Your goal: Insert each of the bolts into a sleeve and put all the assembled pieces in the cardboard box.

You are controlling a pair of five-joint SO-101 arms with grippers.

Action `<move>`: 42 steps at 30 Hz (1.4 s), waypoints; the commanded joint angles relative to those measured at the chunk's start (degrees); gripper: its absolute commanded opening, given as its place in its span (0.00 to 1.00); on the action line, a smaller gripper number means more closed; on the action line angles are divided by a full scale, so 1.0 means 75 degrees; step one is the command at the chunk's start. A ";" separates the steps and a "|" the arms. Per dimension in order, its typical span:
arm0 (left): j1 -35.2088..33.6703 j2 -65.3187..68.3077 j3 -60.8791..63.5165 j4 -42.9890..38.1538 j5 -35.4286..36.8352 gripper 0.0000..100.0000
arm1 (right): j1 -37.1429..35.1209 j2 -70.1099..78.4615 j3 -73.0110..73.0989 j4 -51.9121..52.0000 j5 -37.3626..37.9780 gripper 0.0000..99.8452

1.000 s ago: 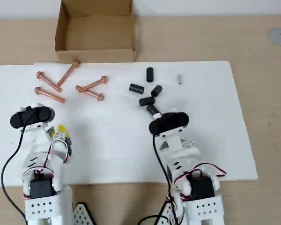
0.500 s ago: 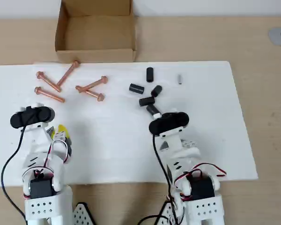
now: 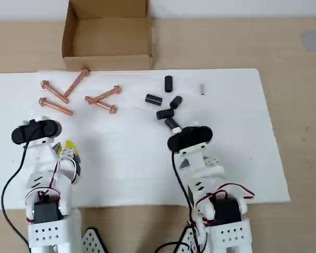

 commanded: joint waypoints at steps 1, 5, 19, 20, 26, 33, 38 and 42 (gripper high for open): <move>0.0023 -0.0076 0.0059 -0.0047 -0.0023 0.07 | -0.0182 -0.0873 0.0018 -0.0035 0.0059 0.07; 0.0023 -0.0076 0.0035 -0.0012 -0.0035 0.07 | -0.0404 -0.0873 0.0018 -0.0035 0.0023 0.07; -0.0047 0.1389 -0.3083 0.1383 -0.0328 0.07 | 0.0639 -0.0838 -0.0826 -0.1559 0.0059 0.07; -0.0035 0.1963 -0.3540 0.1336 -0.0375 0.07 | 0.0639 -0.0826 -0.0932 -0.1629 0.0059 0.07; -0.0047 0.6851 -0.7771 0.1782 -0.0082 0.07 | 0.0639 0.0862 -0.2338 -0.1664 0.0059 0.07; -0.0023 1.1727 -1.2073 0.3798 0.1922 0.07 | 0.0627 0.6054 -0.6687 -0.0914 0.0059 0.07; -0.0434 1.2958 -1.2706 0.3681 0.3622 0.07 | 0.0147 0.9430 -1.0122 0.0891 0.0293 0.09; -0.0914 1.3099 -1.2390 0.2813 0.4560 0.07 | -0.0275 1.1270 -1.1997 0.2321 0.1090 0.13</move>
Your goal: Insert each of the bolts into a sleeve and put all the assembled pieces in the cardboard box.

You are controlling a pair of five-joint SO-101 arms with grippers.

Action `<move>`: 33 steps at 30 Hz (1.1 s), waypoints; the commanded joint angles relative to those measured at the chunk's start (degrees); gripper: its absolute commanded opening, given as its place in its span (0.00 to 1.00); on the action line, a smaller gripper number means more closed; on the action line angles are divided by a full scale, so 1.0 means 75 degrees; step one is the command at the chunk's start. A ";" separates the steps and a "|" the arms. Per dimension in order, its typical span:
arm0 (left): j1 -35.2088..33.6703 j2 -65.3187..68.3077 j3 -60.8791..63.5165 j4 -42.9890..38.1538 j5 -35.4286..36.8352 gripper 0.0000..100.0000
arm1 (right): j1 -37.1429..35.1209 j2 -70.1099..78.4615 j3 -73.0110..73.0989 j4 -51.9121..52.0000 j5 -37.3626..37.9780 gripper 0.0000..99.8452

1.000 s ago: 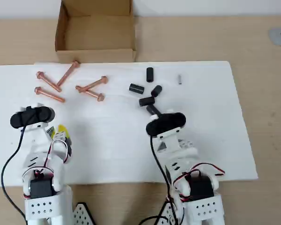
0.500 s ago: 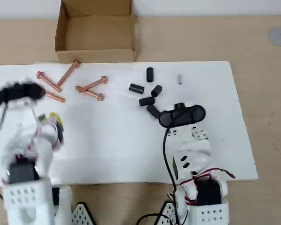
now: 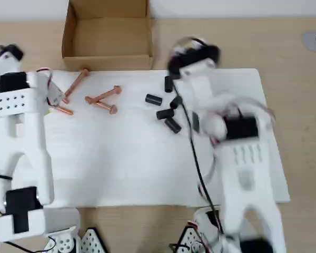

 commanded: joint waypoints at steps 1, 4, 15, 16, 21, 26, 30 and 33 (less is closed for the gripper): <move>-0.0363 -0.0006 -0.0129 -0.0680 0.0645 0.07 | -0.0322 0.1600 -0.2069 0.1125 0.0832 0.13; -0.0481 0.0053 0.0199 -0.1172 0.0715 0.07 | -0.0346 0.2526 -0.2819 0.1618 0.1559 0.13; -0.0551 0.0322 0.1219 -0.2274 0.0891 0.07 | -0.0381 0.3921 -0.3604 0.1946 0.2813 0.13; -0.0551 0.0498 0.1102 -0.2239 0.0879 0.07 | -0.0440 0.3979 -0.3604 0.1958 0.2942 0.13; -0.0551 0.2139 -0.0129 -0.1946 0.0914 0.07 | -0.0697 0.4413 -0.3651 0.2415 0.3095 0.13; -0.0574 0.4003 -0.2145 -0.0774 0.0961 0.07 | -0.0686 0.4589 -0.3651 0.2426 0.3095 0.13; -0.0586 0.4999 -0.3446 -0.0129 0.0996 0.07 | -0.0686 0.4589 -0.3640 0.2426 0.3095 0.13; -0.0586 0.5351 -0.4103 0.0188 0.0996 0.08 | -0.0686 0.4601 -0.3604 0.2426 0.3095 0.13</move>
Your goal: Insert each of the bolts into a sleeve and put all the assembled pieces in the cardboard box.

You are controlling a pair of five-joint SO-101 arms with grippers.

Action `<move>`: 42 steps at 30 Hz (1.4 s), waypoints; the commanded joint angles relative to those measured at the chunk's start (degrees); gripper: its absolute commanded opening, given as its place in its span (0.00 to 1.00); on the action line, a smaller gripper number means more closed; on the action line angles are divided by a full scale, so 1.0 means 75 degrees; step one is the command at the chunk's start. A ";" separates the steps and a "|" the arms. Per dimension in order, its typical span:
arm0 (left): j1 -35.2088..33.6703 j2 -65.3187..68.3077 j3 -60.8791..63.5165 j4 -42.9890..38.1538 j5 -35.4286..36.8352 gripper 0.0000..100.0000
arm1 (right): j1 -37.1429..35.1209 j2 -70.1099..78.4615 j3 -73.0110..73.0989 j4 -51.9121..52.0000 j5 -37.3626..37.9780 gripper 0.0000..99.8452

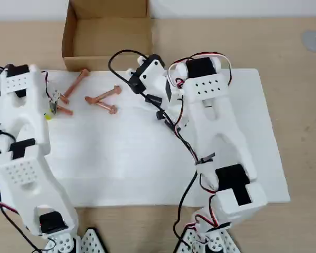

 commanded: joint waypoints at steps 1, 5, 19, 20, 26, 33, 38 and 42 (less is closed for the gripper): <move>-0.0094 0.0158 -0.1067 0.0363 0.0035 0.08 | -0.0088 -0.0041 -0.0369 0.0047 0.0082 0.13; -0.0094 0.0170 -0.1524 0.0774 0.0035 0.08 | -0.0088 -0.0041 -0.0358 0.0047 0.0094 0.13; -0.0047 0.0240 -0.2168 0.0914 0.0258 0.16 | -0.0100 -0.0029 -0.0358 0.0000 0.0129 0.13; -0.0047 0.0240 -0.2086 0.0797 0.0270 0.16 | -0.0100 -0.0029 -0.0358 0.0000 0.0129 0.13; -0.0012 0.0240 -0.1395 0.0012 0.0516 0.16 | -0.0076 -0.0029 -0.0358 0.0000 0.0129 0.13; -0.0012 0.0240 -0.0586 -0.0539 0.0504 0.16 | -0.0076 -0.0029 -0.0358 0.0000 0.0129 0.13; -0.0012 0.0240 -0.0281 -0.0809 0.0504 0.16 | -0.0076 -0.0029 -0.0358 0.0000 0.0129 0.13; 0.0000 0.0358 -0.0293 -0.0821 0.0492 0.16 | -0.0076 -0.0029 -0.0358 0.0000 0.0129 0.13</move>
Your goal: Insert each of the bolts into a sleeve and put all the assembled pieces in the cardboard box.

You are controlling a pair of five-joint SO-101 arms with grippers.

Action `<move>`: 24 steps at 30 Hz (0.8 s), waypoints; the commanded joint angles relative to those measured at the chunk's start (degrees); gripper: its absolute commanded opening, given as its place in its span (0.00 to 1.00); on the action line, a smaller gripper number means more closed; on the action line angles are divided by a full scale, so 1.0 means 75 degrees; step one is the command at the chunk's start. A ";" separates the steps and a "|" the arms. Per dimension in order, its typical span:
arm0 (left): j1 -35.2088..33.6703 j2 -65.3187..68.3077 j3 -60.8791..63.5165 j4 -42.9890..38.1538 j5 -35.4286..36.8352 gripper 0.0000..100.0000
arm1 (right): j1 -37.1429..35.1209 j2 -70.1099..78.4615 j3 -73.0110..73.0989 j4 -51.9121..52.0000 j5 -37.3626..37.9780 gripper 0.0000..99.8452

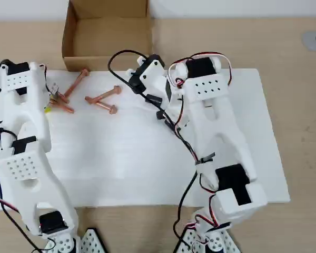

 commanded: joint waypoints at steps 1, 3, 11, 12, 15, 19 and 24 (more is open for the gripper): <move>0.0000 0.0123 -0.0047 -0.0105 0.0000 0.16 | -0.0076 -0.0029 -0.0358 0.0000 0.0082 0.13; 0.0000 0.0358 -0.0059 -0.0070 0.0000 0.16 | -0.0076 -0.0029 -0.0358 0.0012 0.0082 0.13; -0.0012 0.0756 -0.0516 0.0692 0.0000 0.01 | -0.0076 -0.0018 -0.0041 0.0023 0.0082 0.13; -0.0023 0.0826 -0.0598 0.0715 0.0000 0.00 | -0.0076 -0.0018 0.0006 0.0023 0.0082 0.13; -0.0035 0.0944 -0.0867 0.1008 0.0000 0.01 | -0.0064 -0.0029 0.0088 0.0035 0.0070 0.13; -0.0012 0.1061 -0.1090 0.1313 -0.0012 0.01 | -0.0064 -0.0029 0.0088 0.0035 0.0070 0.13; -0.0012 0.1026 -0.2157 0.2157 -0.0504 0.01 | -0.0064 -0.0029 0.0076 0.0035 0.0070 0.13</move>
